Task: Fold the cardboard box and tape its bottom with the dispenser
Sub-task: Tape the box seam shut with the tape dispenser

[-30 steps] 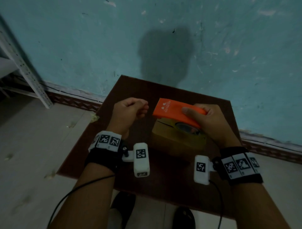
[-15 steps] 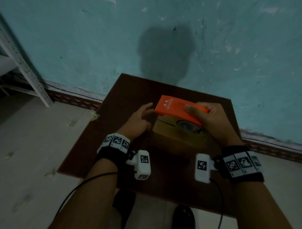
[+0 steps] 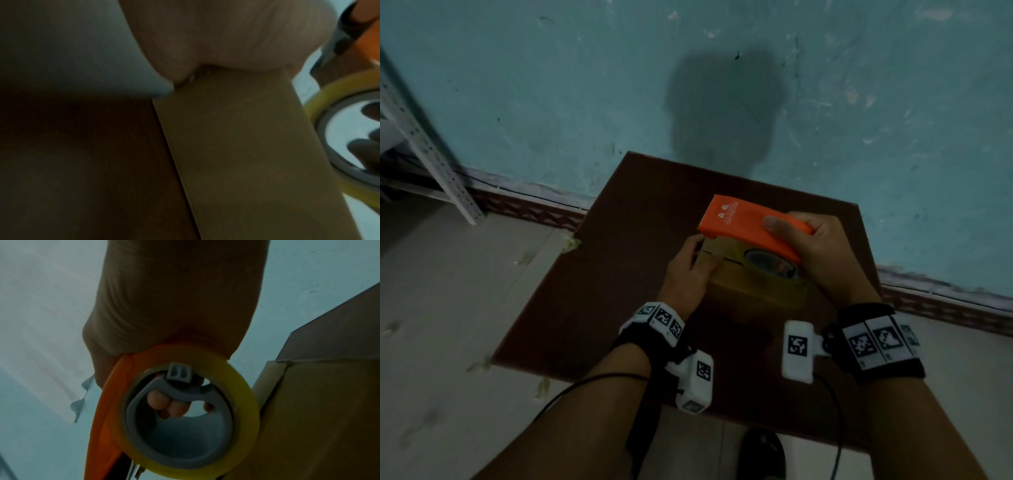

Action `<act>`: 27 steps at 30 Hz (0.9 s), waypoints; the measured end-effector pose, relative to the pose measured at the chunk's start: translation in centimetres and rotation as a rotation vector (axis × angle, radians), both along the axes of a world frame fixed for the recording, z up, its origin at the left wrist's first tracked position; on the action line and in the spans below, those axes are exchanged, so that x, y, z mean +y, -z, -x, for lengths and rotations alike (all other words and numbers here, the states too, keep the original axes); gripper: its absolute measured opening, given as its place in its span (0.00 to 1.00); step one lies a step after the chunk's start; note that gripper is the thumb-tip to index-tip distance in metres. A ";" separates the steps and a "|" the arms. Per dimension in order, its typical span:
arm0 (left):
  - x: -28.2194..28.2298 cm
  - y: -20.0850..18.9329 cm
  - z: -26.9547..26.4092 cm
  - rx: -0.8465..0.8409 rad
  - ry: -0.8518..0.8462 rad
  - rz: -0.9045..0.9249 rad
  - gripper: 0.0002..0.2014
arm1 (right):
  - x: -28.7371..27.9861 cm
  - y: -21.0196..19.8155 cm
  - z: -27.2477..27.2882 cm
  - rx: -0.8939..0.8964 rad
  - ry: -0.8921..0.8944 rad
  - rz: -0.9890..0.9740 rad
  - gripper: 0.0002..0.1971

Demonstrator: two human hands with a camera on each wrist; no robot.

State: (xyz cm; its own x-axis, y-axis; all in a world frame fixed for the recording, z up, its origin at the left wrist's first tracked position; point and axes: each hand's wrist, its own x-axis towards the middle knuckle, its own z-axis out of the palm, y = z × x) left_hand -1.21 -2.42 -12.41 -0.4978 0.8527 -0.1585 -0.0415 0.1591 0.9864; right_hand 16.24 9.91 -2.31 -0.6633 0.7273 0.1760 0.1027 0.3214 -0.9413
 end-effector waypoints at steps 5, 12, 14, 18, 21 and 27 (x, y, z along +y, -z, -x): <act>0.3 -1.7 -0.3 0.074 -0.113 -0.076 0.21 | 0.0 0.0 -0.2 0.025 0.021 0.025 0.18; -0.5 -6.9 2.1 0.848 -0.027 -0.124 0.30 | 0.4 0.4 -1.0 0.163 0.001 0.120 0.26; -1.1 -7.9 1.9 1.058 -0.047 -0.140 0.30 | 0.1 0.9 -1.1 0.133 -0.017 0.153 0.25; -0.9 -8.4 1.2 1.141 -0.051 -0.017 0.34 | 0.5 2.1 -1.7 0.135 0.014 0.247 0.37; -0.5 -8.7 0.1 1.221 -0.032 0.055 0.37 | 1.3 2.0 -3.1 0.114 0.037 0.272 0.39; 0.1 -9.7 -0.9 1.266 0.266 0.247 0.59 | 2.8 1.4 -6.7 0.021 0.048 0.258 0.39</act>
